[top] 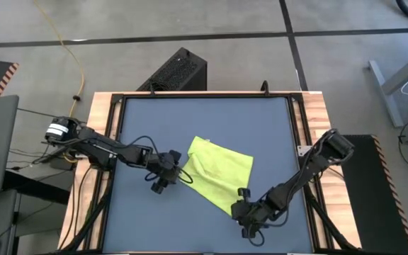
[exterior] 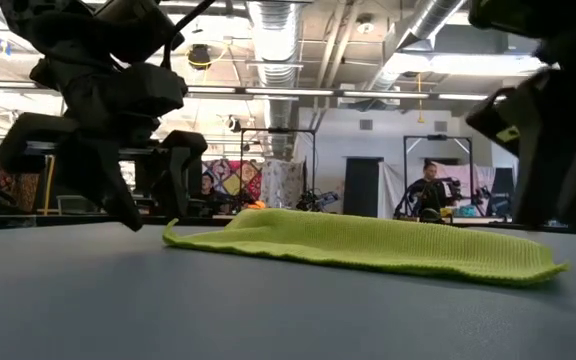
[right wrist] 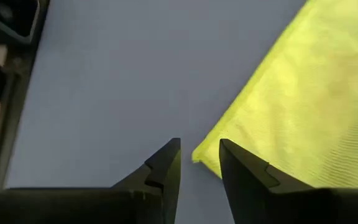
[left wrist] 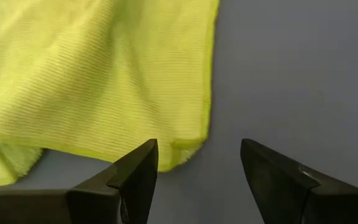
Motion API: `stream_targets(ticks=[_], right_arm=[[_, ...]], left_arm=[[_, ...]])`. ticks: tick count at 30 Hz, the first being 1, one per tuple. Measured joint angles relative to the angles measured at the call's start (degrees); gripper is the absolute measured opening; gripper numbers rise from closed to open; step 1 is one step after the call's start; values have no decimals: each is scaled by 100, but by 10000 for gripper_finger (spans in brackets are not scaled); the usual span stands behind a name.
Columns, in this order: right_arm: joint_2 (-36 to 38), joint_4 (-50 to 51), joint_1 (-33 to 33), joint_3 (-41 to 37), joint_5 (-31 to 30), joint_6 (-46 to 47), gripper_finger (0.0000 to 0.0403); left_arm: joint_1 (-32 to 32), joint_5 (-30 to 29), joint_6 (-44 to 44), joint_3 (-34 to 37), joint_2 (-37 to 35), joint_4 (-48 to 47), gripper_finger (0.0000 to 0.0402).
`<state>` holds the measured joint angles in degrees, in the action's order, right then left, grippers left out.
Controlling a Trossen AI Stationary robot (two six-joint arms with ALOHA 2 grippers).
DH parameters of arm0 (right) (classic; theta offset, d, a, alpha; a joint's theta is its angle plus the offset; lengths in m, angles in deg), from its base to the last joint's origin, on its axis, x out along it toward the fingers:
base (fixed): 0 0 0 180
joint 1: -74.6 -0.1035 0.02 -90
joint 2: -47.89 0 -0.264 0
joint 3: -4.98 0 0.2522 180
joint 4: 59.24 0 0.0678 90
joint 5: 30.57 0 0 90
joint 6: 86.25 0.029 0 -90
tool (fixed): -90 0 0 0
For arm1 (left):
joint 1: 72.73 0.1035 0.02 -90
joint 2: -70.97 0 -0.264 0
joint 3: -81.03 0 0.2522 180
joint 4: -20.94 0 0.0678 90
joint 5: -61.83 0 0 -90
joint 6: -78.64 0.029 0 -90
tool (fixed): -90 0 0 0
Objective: Roll towel
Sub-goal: Fold the green towel
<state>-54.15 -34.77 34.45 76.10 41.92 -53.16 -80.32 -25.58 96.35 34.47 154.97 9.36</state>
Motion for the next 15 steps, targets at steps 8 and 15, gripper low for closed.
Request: stream_targets(ticks=[8,15], right_arm=[[-231,45,134,-6,22,-105,139],[-388,85,140,-11,139,-135,138]], left_arm=[[14,-139,-176,0,281,187,219],[23,125,-509,-19,729,360,207]])
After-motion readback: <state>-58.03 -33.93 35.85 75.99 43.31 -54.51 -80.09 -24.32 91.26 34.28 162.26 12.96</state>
